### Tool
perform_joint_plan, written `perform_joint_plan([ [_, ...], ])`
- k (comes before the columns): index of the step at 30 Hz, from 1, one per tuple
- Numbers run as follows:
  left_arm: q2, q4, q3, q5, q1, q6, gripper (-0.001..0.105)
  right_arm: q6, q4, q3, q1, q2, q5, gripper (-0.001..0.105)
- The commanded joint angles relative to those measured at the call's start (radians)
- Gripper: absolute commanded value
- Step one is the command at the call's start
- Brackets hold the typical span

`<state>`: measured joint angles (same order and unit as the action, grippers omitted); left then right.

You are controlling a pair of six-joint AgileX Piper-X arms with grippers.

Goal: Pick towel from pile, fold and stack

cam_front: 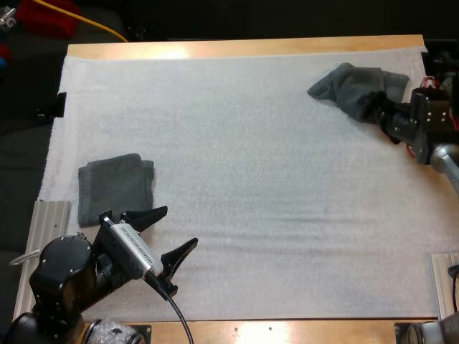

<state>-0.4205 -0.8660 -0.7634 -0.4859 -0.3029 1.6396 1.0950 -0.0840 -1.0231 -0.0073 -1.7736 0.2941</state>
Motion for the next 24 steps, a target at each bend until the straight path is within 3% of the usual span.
perform_joint_plan([
  [1, -0.003, 0.005, -0.008, 0.004, -0.004, 0.0, 0.067, -0.017, 0.037, -0.009, 0.002, -0.018, 0.006, 0.078],
  [11, -0.003, 0.005, -0.008, 0.004, -0.004, 0.0, 0.067, -0.164, 0.254, -0.009, 0.002, -0.14, 0.054, 0.078],
  [15, -0.003, 0.005, -0.008, 0.004, -0.004, 0.0, 0.067, -0.199, 0.269, -0.009, 0.002, -0.158, 0.049, 0.074],
  [18, -0.003, 0.005, -0.008, 0.004, -0.004, 0.0, 0.067, -0.2, 0.266, -0.009, 0.002, -0.159, 0.047, 0.051],
  [20, -0.003, 0.005, -0.008, 0.004, -0.004, 0.0, 0.067, -0.202, 0.268, -0.009, 0.002, -0.159, 0.053, 0.029],
  [22, -0.003, 0.005, -0.008, 0.004, -0.004, 0.0, 0.067, -0.202, 0.268, -0.009, 0.002, -0.159, 0.078, 0.013],
  [24, -0.003, 0.005, -0.008, 0.004, -0.004, 0.0, 0.067, -0.202, 0.268, -0.009, 0.002, -0.159, 0.123, 0.003],
])
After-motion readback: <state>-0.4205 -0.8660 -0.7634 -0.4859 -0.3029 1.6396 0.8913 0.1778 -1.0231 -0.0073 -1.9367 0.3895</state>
